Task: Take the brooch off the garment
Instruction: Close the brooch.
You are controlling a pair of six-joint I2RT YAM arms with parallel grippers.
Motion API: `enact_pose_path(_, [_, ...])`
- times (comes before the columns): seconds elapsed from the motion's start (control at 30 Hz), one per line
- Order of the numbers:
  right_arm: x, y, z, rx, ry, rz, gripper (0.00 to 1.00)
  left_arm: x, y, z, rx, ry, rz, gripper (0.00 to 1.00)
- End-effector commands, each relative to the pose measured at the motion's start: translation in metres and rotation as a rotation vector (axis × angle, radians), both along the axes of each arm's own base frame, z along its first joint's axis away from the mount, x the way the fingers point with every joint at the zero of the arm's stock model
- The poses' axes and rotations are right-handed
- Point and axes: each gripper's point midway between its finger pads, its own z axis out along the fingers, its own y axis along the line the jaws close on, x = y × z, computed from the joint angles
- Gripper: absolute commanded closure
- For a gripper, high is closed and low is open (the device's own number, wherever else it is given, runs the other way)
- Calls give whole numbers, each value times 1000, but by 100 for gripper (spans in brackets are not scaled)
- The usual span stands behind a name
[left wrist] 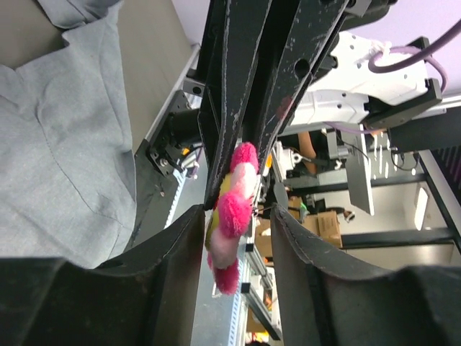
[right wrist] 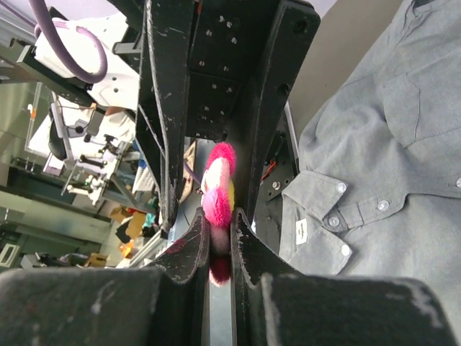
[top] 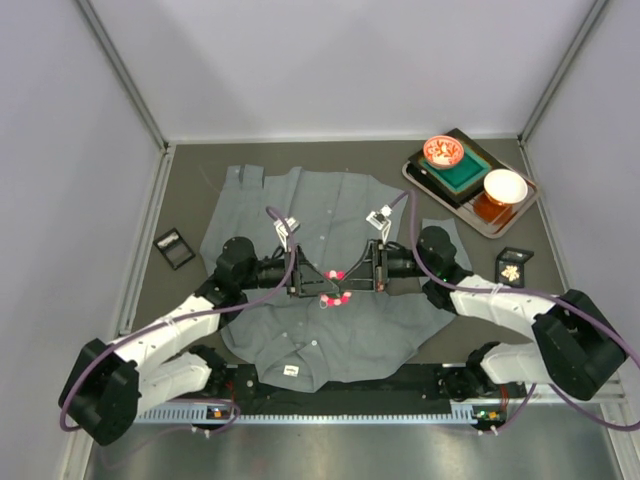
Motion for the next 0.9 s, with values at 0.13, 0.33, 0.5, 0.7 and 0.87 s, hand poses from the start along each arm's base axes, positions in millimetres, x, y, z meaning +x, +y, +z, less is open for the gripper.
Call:
enact_pose_path(0.13, [11,4,9,-42,-52,-86,100,12,10,1,77,-63,110,45])
enact_pose_path(0.33, [35,1,13,-72,37,-268,100,27,16,1,124,-106,230,42])
enact_pose_path(0.5, [47,-1,18,-85,61,-358,100,32,20,8,66,-161,338,41])
enact_pose_path(0.7, [47,4,24,-50,116,-344,100,31,19,3,60,-172,341,41])
enact_pose_path(0.87, [46,6,29,-31,124,-332,100,34,12,2,44,-149,330,43])
